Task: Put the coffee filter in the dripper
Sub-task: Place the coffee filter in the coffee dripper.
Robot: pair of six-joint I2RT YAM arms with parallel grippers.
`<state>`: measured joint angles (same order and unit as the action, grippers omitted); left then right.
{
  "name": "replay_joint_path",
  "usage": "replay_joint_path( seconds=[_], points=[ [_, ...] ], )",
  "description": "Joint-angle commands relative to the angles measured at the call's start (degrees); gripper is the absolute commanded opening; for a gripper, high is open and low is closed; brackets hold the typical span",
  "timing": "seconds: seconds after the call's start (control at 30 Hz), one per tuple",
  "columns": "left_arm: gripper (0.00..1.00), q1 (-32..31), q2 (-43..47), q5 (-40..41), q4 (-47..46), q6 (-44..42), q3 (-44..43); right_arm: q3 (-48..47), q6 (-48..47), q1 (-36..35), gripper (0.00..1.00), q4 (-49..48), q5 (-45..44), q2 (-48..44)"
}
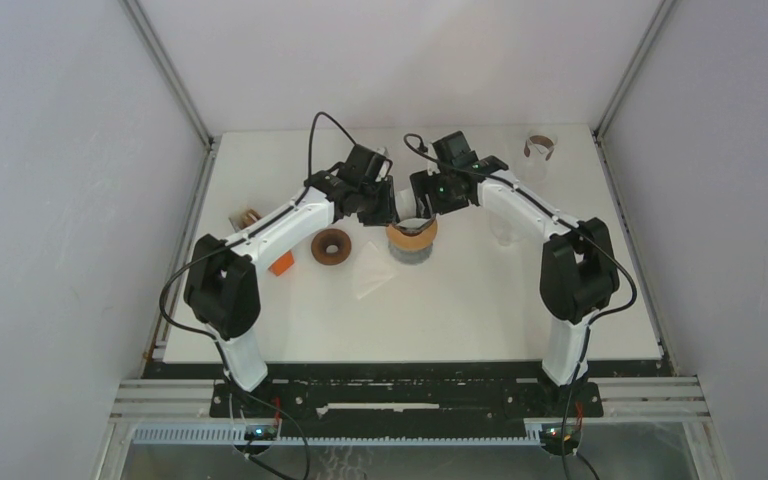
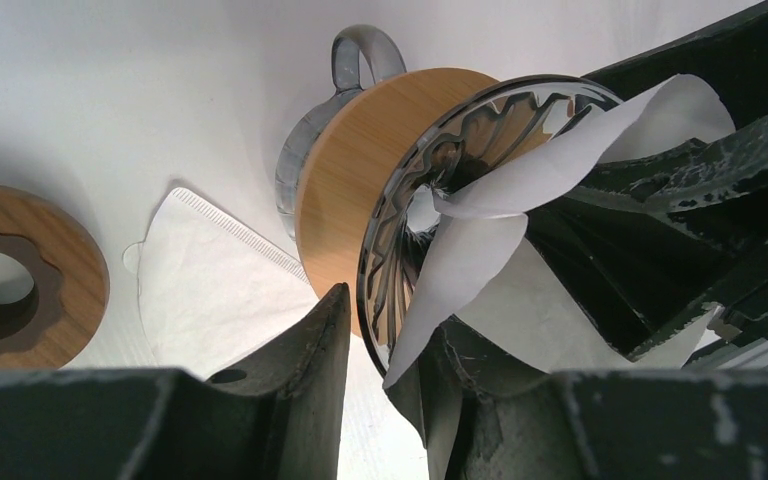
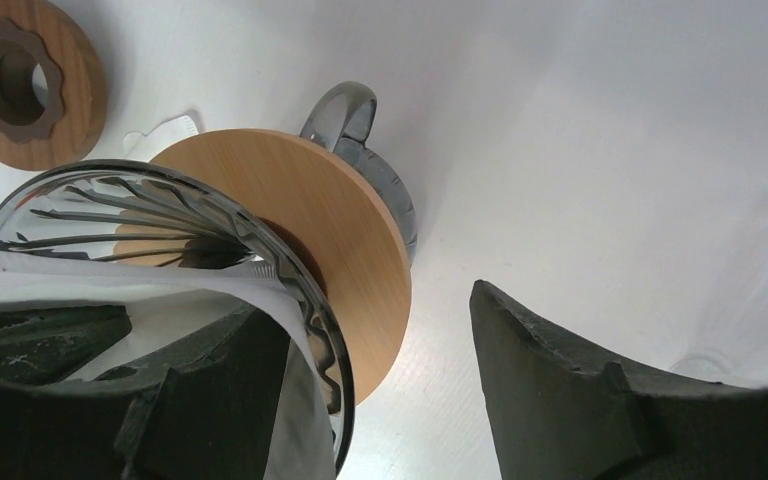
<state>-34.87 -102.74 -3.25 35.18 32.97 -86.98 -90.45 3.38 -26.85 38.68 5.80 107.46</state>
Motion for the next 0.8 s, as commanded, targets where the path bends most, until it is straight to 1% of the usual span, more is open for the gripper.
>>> replay_joint_path(
  seconds=[0.0,0.23,0.43,0.67,0.77],
  points=[
    [0.35,0.24,2.72,-0.21,0.3,-0.89,0.76,0.06,0.14,1.0,0.73,-1.18,2.16,-2.35],
    [0.36,0.17,2.64,-1.09,-0.64,-0.37,-0.38,-0.11,0.35,-0.14,0.73,-2.08,3.86,-4.86],
    [0.37,0.16,2.53,-1.08,-0.56,-0.41,-0.8,-0.56,0.84,-0.9,0.73,-2.02,3.18,-7.25],
    [0.45,0.16,3.22,-0.86,-0.56,-0.28,-1.36,-0.25,1.32,-0.85,0.74,-2.14,2.12,-9.91],
    [0.47,0.16,3.66,-0.56,-0.57,-0.11,-1.9,-0.1,1.28,-0.89,0.73,-2.04,1.53,-10.49]
  ],
)
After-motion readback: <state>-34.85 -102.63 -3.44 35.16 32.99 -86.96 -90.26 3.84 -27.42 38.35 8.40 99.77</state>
